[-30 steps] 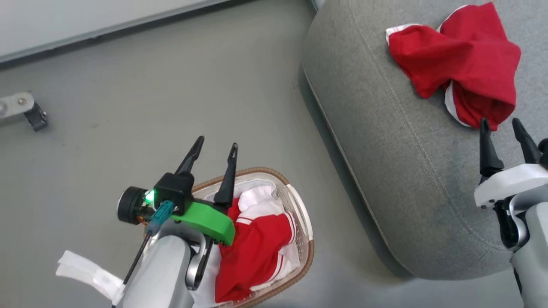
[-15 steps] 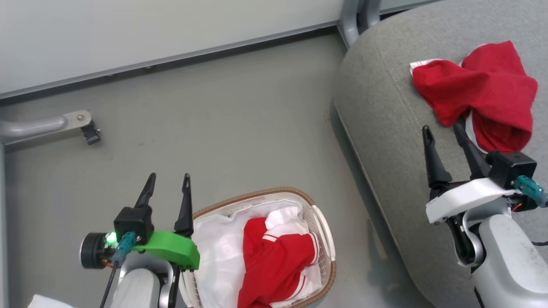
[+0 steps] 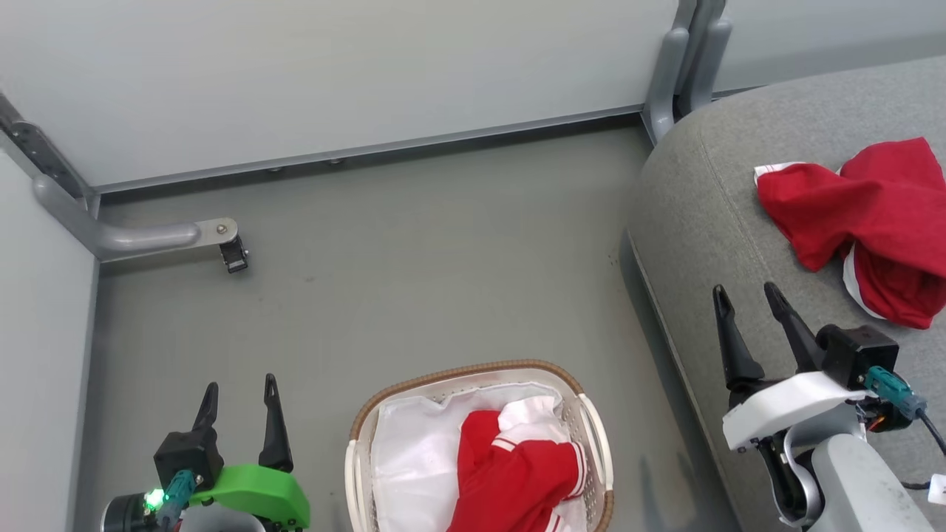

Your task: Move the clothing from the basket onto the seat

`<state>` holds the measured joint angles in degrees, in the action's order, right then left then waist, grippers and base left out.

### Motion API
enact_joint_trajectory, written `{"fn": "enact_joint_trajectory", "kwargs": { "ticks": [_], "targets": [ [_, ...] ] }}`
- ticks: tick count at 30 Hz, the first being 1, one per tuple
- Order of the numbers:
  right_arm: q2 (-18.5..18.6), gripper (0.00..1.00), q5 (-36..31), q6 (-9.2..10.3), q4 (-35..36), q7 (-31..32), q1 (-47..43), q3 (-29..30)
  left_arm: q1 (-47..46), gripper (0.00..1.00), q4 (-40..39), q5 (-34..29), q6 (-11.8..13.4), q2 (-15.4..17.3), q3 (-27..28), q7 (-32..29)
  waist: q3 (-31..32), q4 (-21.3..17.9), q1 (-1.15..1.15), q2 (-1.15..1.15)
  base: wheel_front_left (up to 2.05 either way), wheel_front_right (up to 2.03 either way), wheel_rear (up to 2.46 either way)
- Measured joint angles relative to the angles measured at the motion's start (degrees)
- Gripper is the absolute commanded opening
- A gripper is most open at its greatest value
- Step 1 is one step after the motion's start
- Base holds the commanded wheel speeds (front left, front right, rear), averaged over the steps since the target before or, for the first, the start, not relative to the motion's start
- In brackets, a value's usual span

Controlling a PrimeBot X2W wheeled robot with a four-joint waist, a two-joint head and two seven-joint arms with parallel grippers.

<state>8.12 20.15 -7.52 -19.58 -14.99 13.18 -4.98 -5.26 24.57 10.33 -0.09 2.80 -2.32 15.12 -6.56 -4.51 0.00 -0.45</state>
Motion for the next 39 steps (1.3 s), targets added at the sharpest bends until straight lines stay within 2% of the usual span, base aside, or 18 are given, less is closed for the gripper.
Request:
{"fn": "enact_joint_trajectory", "kwargs": {
  "ticks": [13,19,31,39],
  "targets": [
    [-0.24,1.00,-0.08,0.00,-1.77,0.00,-2.76,-0.70,2.87,1.00,-0.67,1.09,0.94,-0.01,-0.26,0.00,3.04,1.63,0.00,0.00,0.00,0.00,0.00],
    [0.01,1.00,0.14,0.00,-1.04,0.00,-1.64,-1.10,2.62,1.00,0.18,1.46,-0.24,-0.02,-3.59,0.00,1.76,1.14,0.00,0.00,0.00,0.00,0.00],
    [1.19,1.00,2.08,0.00,3.11,0.00,6.39,-1.82,-4.79,1.00,5.36,5.33,-1.47,-0.05,-14.80,0.01,-5.53,-1.43,0.00,0.00,0.00,0.00,0.00],
    [0.47,1.00,2.72,0.00,6.32,0.00,12.73,-2.13,-10.76,1.00,11.12,6.06,-2.48,-0.10,-18.27,0.00,-11.82,-4.33,0.00,0.00,0.00,0.00,0.00]
  ]
}}
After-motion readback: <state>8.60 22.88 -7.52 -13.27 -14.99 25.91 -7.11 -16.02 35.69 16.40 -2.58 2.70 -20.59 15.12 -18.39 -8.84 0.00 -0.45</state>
